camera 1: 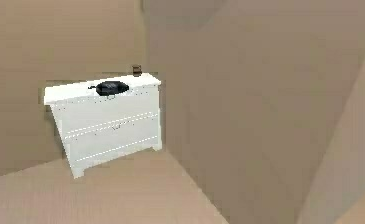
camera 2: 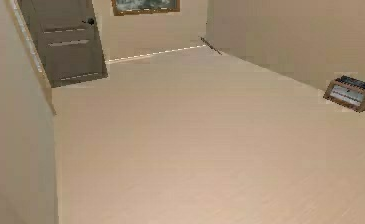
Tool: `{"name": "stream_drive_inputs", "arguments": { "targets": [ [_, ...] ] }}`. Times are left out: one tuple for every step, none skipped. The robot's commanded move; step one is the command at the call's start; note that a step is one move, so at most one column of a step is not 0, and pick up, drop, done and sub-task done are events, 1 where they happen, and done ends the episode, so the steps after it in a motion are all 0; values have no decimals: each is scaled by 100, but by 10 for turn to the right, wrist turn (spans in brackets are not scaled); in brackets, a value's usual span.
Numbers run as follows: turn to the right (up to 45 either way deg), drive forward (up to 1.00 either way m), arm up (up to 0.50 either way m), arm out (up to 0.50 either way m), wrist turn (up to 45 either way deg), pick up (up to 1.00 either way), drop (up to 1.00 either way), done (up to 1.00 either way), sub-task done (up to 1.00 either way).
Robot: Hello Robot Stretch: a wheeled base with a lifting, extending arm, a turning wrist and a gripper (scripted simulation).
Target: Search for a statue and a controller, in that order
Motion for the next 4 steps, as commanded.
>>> {"name": "stream_drive_inputs", "arguments": {
  "targets": [
    [-450, 0, 0, 0, 0, 0, 0, 0, 0],
    [-450, 0, 0, 0, 0, 0, 0, 0, 0],
    [-270, 0, 0, 0, 0, 0, 0, 0, 0],
    [0, 100, 0, 0, 0, 0, 0, 0, 0]
  ]
}}
